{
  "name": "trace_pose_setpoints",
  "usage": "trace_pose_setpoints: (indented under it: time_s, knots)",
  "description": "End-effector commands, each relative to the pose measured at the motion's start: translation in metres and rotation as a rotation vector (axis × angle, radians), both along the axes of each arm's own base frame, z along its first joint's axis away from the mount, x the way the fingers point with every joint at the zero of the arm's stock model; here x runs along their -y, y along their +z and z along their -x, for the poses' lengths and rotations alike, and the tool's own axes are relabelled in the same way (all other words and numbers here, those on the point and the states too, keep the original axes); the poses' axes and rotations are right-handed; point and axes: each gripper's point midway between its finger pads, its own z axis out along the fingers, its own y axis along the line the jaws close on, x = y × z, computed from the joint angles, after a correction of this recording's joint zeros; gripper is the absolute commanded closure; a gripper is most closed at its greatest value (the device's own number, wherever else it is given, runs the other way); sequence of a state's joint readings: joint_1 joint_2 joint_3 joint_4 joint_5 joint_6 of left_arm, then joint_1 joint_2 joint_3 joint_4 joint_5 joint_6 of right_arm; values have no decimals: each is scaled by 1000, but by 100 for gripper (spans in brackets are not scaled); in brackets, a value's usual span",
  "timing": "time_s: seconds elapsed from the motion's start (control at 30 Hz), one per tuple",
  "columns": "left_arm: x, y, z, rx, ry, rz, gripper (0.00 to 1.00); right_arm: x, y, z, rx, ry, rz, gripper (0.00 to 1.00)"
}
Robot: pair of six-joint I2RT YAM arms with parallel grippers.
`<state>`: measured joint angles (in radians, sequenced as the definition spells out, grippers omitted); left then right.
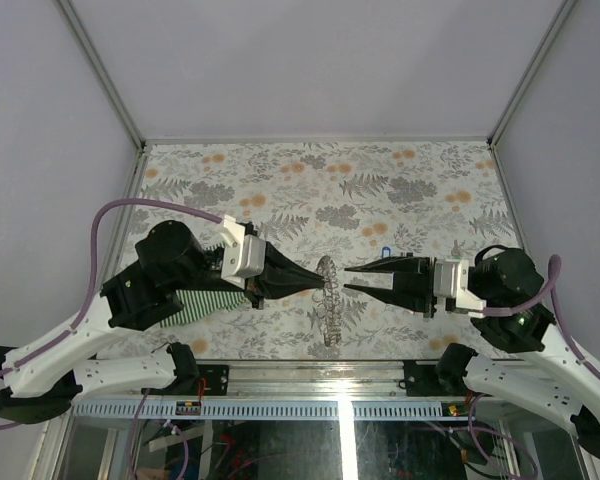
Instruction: Put the keys on the keyring
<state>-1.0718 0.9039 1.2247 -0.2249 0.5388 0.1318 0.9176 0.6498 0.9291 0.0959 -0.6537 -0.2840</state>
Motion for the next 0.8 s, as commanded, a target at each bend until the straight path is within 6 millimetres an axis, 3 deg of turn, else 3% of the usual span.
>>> trace_pose_setpoints:
  time_s: [0.0,0.17,0.4,0.6,0.77]
  knots:
    - [-3,35,7,81,-29,95,100,2,37,20,54,99,-139,67]
    - [8,27,-23,9,106,52,100,5,31,4,49,-2,-112,67]
    - [11,13,-35,19,157,-10,100,18,22,-5,30,-98,-91,68]
    - [10,0,-39,152,160,-37,100,21,14,-8,21,-124,-57,68]
    - [3,-9,-31,374,106,-33,100,22,6,-11,25,-144,-22,69]
